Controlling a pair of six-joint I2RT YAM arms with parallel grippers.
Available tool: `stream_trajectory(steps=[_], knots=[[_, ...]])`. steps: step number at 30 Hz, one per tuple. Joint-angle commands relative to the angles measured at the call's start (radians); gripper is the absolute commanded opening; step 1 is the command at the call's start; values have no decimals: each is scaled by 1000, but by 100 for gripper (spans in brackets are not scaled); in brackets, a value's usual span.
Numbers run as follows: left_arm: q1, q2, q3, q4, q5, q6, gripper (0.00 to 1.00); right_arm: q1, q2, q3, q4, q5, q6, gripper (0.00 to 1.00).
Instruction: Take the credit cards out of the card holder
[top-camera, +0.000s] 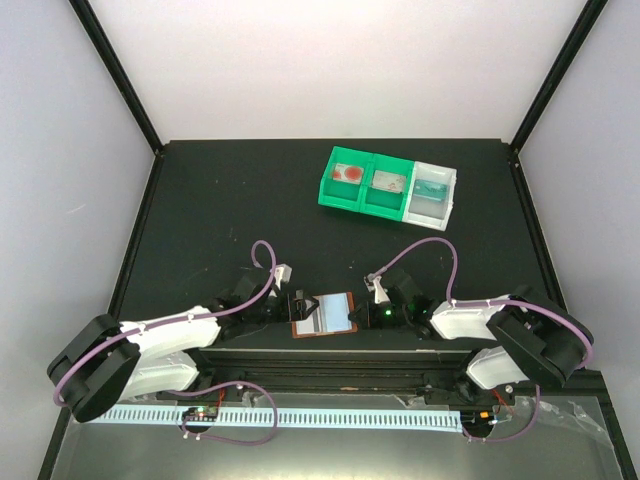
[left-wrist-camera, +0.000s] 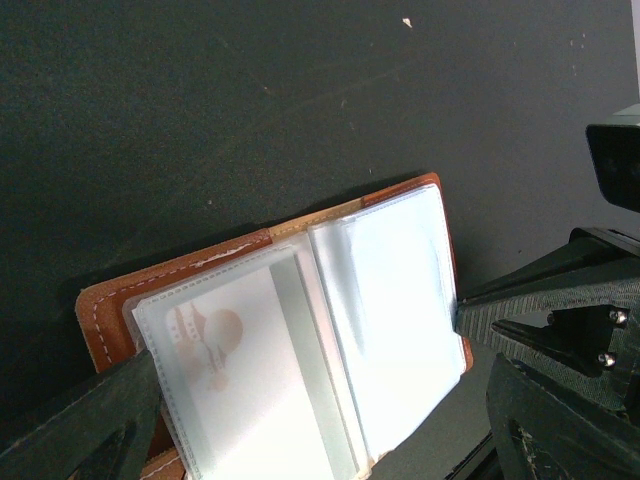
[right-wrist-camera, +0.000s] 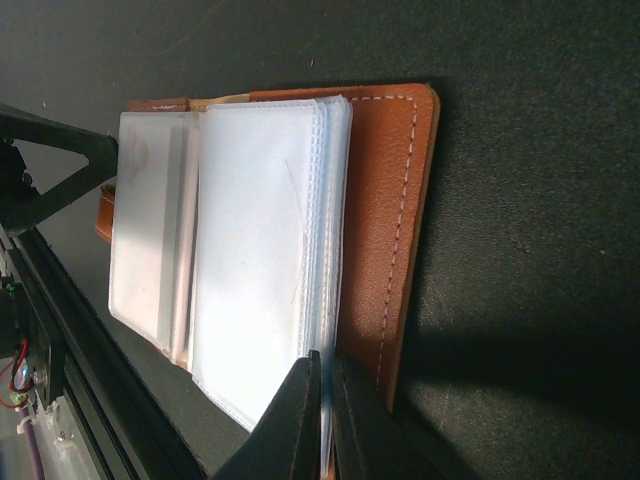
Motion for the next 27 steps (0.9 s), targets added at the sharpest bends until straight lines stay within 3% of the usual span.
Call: stream_trajectory(steps=[1, 5, 19, 27], knots=[[9, -8, 36, -8, -14, -5, 91, 6, 14, -14, -5, 33, 2, 8], [9, 14, 36, 28, 20, -5, 90, 6, 14, -15, -5, 34, 2, 8], [6, 33, 45, 192, 179, -39, 66, 5, 12, -25, 7, 34, 7, 8], [1, 49, 44, 267, 229, -62, 64, 7, 10, -22, 3, 32, 6, 8]])
